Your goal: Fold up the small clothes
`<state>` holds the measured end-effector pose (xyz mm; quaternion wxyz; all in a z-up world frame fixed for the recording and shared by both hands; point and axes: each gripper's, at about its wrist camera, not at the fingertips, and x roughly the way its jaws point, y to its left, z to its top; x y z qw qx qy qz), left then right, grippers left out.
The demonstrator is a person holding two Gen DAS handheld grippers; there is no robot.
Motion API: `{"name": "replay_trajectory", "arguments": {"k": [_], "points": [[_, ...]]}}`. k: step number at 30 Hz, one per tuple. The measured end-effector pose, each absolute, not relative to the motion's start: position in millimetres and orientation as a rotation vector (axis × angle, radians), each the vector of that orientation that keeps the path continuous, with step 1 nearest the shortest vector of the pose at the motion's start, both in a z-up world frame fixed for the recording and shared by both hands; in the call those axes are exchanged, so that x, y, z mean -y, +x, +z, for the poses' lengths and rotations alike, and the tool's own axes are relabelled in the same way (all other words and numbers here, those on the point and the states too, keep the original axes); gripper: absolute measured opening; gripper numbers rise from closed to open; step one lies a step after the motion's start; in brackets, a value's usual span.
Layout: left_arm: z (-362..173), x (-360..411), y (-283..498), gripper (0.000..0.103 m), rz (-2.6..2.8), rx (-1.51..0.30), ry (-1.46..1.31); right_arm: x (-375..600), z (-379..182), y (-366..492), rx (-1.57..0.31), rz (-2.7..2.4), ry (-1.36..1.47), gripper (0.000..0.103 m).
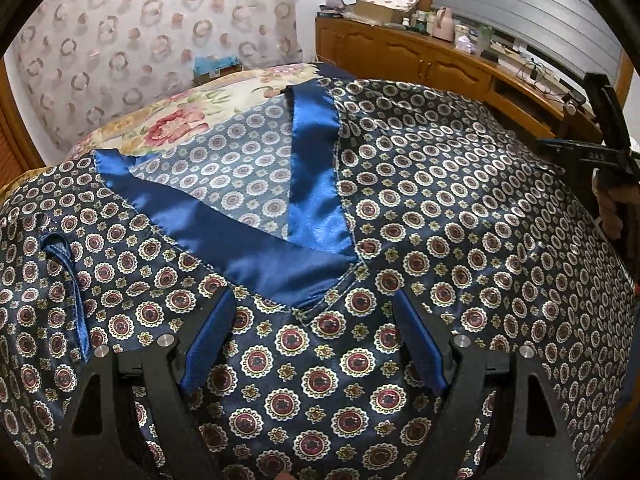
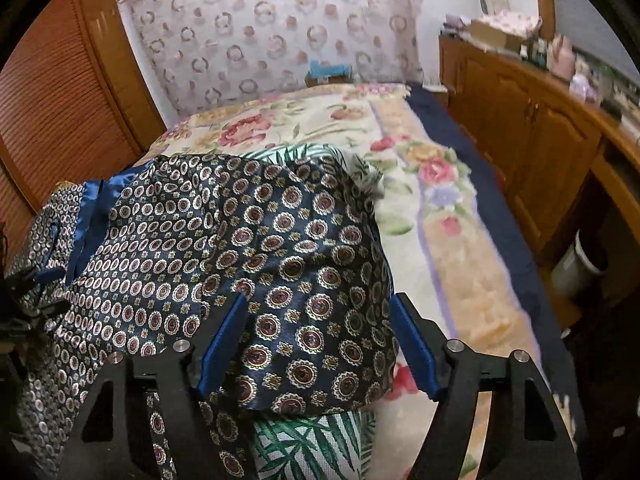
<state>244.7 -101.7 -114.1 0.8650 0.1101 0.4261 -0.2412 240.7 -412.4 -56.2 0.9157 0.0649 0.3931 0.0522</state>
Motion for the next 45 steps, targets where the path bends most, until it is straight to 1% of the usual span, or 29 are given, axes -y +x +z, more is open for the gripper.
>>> {"name": "replay_trajectory", "arguments": {"k": [1,3,8,11,13,14,16,17,18,20,28,34,38,42,45], "points": [[-114,101,244,0.084,-0.51,-0.896,0.229,412,-58,243,-0.82,0.115,0.151,0.073],[-116,105,245,0.092,-0.521,-0.902,0.238,417,-63,248,-0.845,0.123,0.174,0.072],[-117,107,245,0.093,-0.524,-0.904,0.245,434,-70,252,-0.88,0.139,0.217,0.064],[-117,106,245,0.093,-0.518,-0.905,0.242,447,-69,245,-0.878,0.168,0.242,0.052],[-117,106,243,0.093,-0.505,-0.904,0.238,448,-68,242,-0.877,0.193,0.251,0.04],[-117,107,243,0.093,-0.501,-0.904,0.235,448,-67,241,-0.877,0.198,0.246,0.037],[-118,108,244,0.093,-0.488,-0.907,0.225,447,-62,238,-0.868,0.167,0.207,0.024],[-118,108,244,0.093,-0.479,-0.907,0.221,447,-61,236,-0.863,0.155,0.195,0.019],[-118,109,244,0.093,-0.468,-0.908,0.215,448,-58,233,-0.857,0.132,0.175,0.009],[-117,109,244,0.093,-0.441,-0.904,0.198,447,-55,230,-0.838,0.116,0.149,0.004],[-80,109,217,0.093,-0.454,-0.714,0.172,414,-23,208,-0.679,0.108,0.033,0.002],[-54,104,196,0.093,-0.499,-0.669,0.081,358,-6,193,-0.593,0.238,-0.034,0.002],[-42,102,183,0.093,-0.455,-0.587,0.064,321,-9,179,-0.581,0.335,-0.055,0.002],[-28,95,171,0.093,-0.425,-0.452,0.005,302,-22,166,-0.597,0.373,-0.067,0.002],[-22,94,175,0.093,-0.433,-0.44,-0.022,299,-29,161,-0.601,0.37,-0.073,0.002]]}}
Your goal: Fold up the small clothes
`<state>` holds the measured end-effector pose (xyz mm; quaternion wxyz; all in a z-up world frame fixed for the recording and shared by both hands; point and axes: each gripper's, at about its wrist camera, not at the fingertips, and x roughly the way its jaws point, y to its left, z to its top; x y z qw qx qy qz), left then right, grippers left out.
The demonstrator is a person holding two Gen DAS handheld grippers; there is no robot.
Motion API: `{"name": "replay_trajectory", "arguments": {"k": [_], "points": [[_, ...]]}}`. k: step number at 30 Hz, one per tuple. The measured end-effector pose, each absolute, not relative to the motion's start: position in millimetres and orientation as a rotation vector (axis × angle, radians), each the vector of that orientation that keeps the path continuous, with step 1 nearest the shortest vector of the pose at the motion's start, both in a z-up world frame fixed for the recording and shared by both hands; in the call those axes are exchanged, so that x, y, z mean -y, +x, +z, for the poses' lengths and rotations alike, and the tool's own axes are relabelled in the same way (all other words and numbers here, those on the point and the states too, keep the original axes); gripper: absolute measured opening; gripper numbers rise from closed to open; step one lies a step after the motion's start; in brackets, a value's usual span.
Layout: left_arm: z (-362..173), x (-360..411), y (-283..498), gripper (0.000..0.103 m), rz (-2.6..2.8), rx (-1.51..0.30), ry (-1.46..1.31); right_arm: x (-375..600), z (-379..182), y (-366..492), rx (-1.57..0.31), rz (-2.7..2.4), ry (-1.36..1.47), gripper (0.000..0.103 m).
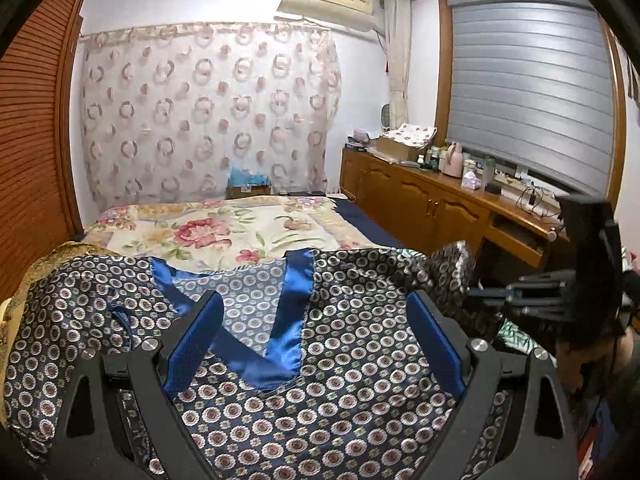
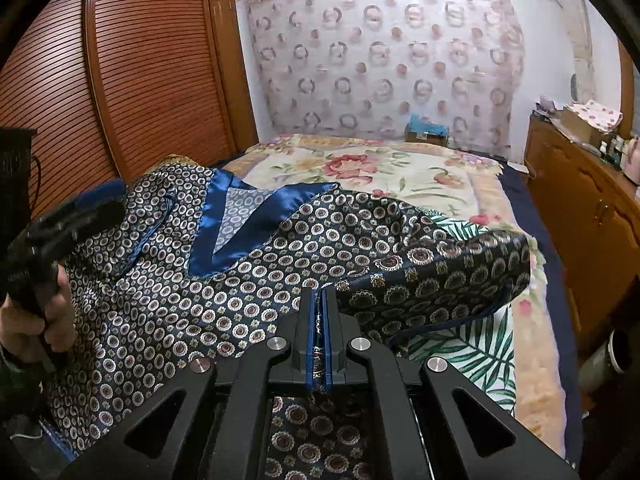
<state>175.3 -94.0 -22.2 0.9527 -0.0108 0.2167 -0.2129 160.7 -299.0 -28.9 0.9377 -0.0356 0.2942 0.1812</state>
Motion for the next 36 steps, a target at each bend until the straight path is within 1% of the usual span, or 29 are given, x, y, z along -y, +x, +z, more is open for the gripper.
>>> {"name": "replay_trajectory", "arguments": {"k": [5,6,7,8,10,12,15,22,27,31,32,33,36], "points": [[-28,104,193,0.093,-0.48,-0.532,-0.041,310,-23,159,-0.587,0.347,-0.05,0.008],[-30,106,194,0.093,-0.485,-0.542,-0.042,317,-18,157,-0.575,0.348,-0.042,0.01],[-32,108,193,0.093,-0.492,-0.549,-0.041,321,-14,156,-0.562,0.344,-0.037,0.018],[-34,110,190,0.093,-0.495,-0.554,-0.037,324,-11,153,-0.545,0.335,-0.033,0.022],[-37,113,189,0.093,-0.508,-0.561,-0.029,337,-5,148,-0.516,0.307,-0.015,0.039],[-37,114,185,0.093,-0.524,-0.559,-0.022,339,-11,150,-0.52,0.26,-0.022,0.047],[-36,115,181,0.093,-0.553,-0.564,-0.021,355,-29,163,-0.563,0.175,-0.026,0.049],[-34,119,175,0.093,-0.591,-0.581,-0.02,372,-87,212,-0.734,0.102,0.018,0.049],[-37,118,174,0.093,-0.586,-0.598,-0.007,371,-106,247,-0.797,0.079,0.038,0.049],[-43,115,173,0.093,-0.575,-0.61,0.011,376,-103,262,-0.82,0.062,0.049,0.049],[-44,115,173,0.093,-0.574,-0.611,0.013,378,-95,264,-0.819,0.06,0.034,0.046],[-45,113,172,0.093,-0.574,-0.615,0.012,376,-92,265,-0.819,0.06,0.01,0.035],[-47,108,174,0.093,-0.572,-0.621,-0.002,372,-84,269,-0.808,0.054,-0.069,0.007]]}}
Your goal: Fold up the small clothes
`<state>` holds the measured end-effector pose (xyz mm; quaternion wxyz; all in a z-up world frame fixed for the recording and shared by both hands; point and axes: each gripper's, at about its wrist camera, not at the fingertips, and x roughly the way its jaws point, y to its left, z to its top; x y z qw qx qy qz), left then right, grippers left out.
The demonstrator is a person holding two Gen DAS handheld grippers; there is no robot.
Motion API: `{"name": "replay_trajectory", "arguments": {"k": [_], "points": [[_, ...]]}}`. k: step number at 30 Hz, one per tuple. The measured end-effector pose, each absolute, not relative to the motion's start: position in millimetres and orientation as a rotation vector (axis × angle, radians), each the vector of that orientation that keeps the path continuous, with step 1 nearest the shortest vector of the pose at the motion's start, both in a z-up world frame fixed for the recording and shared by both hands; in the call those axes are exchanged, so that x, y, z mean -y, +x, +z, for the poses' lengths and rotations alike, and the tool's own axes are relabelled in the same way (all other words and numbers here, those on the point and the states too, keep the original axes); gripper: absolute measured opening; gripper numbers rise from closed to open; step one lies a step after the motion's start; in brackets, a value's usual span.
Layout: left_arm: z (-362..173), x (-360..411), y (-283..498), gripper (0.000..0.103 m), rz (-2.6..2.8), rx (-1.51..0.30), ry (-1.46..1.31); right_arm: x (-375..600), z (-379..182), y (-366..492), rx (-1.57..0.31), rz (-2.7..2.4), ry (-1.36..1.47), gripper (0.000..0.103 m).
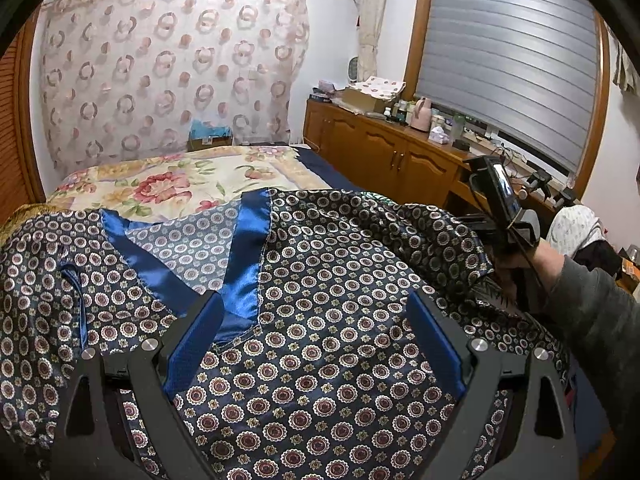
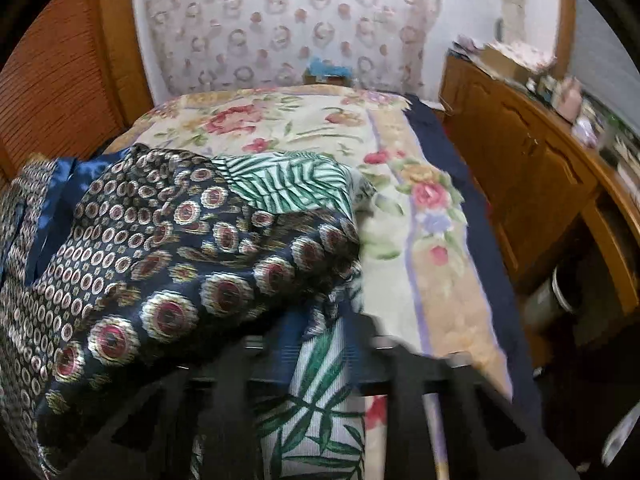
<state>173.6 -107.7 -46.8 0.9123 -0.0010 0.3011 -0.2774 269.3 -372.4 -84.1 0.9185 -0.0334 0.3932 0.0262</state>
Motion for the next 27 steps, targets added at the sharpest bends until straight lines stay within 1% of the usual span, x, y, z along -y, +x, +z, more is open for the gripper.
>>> {"name": "replay_trajectory", "arguments": {"k": [4,8,11,17,22,25,27], "points": [[-50,102,172,0.093,-0.565,-0.626,-0.008,357,-78,270,-0.763,0.077,-0.12,0.003],[-50,95,173,0.093,-0.555,-0.626,-0.016,343,-65,255,-0.69,0.12,-0.112,0.002],[-49,87,172,0.093,-0.542,-0.617,-0.024,321,-42,244,-0.618,0.192,-0.11,0.002],[-43,75,168,0.093,-0.518,-0.596,-0.041,247,-6,229,-0.519,0.375,-0.17,0.002],[-41,68,168,0.093,-0.507,-0.587,-0.046,197,-3,237,-0.513,0.468,-0.179,0.002],[-42,64,169,0.093,-0.5,-0.586,-0.048,177,-9,255,-0.541,0.482,-0.187,0.002],[-43,60,170,0.093,-0.493,-0.587,-0.051,170,-12,275,-0.556,0.467,-0.214,0.006]]}}
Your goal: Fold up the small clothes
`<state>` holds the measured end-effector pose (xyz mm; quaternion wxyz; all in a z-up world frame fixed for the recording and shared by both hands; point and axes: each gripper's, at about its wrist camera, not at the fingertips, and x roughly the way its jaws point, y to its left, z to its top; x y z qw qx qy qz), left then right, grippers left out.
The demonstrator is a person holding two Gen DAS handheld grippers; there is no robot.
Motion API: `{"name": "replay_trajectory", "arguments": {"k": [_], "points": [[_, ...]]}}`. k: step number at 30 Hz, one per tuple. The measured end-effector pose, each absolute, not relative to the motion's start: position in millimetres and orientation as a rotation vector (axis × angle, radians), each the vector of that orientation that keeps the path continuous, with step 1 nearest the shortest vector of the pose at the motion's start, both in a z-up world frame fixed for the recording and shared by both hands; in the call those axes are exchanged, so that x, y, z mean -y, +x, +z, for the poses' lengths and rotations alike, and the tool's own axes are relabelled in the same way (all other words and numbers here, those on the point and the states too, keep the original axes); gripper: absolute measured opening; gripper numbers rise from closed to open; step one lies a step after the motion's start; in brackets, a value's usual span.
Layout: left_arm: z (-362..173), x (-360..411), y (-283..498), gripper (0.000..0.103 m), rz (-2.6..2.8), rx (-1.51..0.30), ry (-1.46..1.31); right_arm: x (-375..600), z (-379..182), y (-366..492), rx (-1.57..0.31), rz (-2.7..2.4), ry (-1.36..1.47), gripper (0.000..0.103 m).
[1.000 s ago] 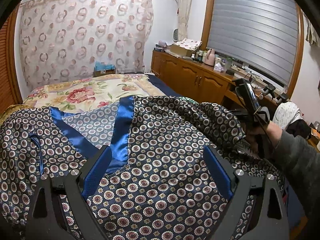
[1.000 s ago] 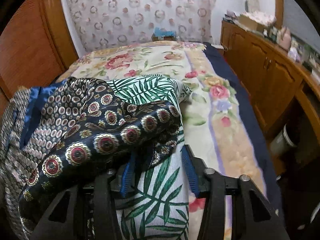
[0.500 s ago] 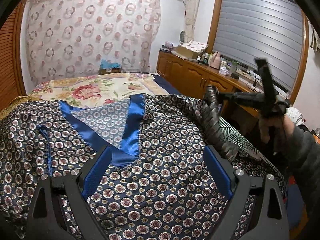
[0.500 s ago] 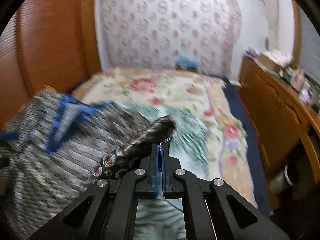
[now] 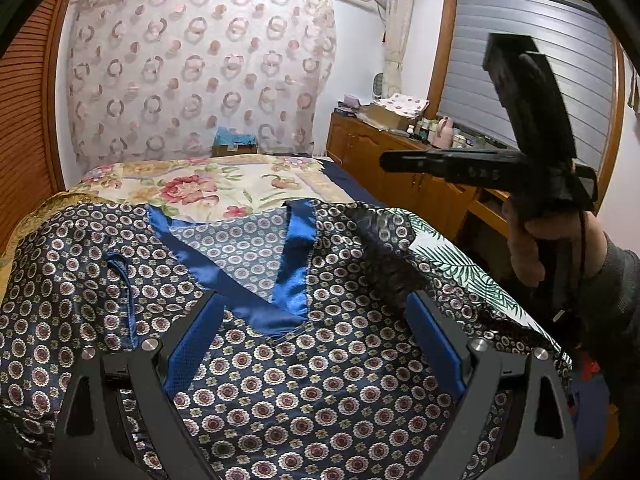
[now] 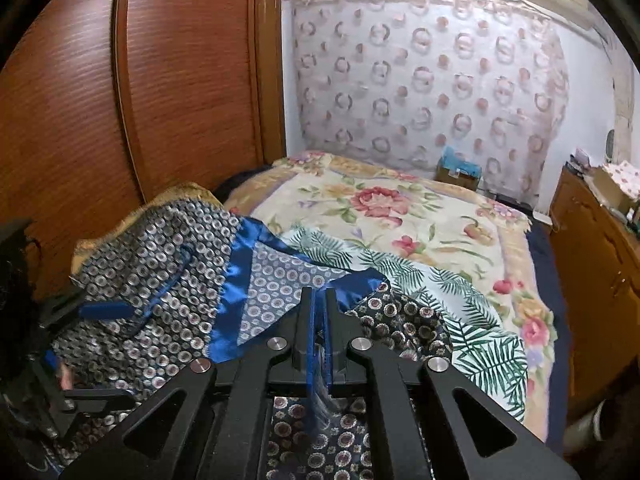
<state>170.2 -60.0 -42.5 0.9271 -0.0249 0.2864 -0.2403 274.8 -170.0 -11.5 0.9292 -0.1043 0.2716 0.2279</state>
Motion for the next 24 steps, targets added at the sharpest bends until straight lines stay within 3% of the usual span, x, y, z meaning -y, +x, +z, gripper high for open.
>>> {"name": "replay_trajectory", "arguments": {"k": [6,9,15,17,19,22,24], "points": [[-45,49,172,0.093,-0.479,-0.589,-0.066,192,-9,275,-0.591,0.418,-0.217,0.008],[-46,45,175,0.093,-0.476,-0.59,-0.073,204,-19,276,-0.625,0.376,-0.217,0.015],[-52,58,187,0.093,-0.538,-0.623,-0.041,235,-41,258,-0.702,0.286,-0.17,0.017],[-54,68,196,0.093,-0.58,-0.65,-0.017,247,-53,243,-0.721,0.268,-0.172,0.023],[-56,79,209,0.088,-0.625,-0.685,-0.001,254,-65,238,-0.752,0.259,-0.164,0.043],[-59,95,230,0.079,-0.656,-0.733,0.019,260,-84,236,-0.814,0.233,-0.163,0.049],[-61,105,243,0.067,-0.681,-0.762,0.035,266,-90,238,-0.837,0.214,-0.167,0.049]]}}
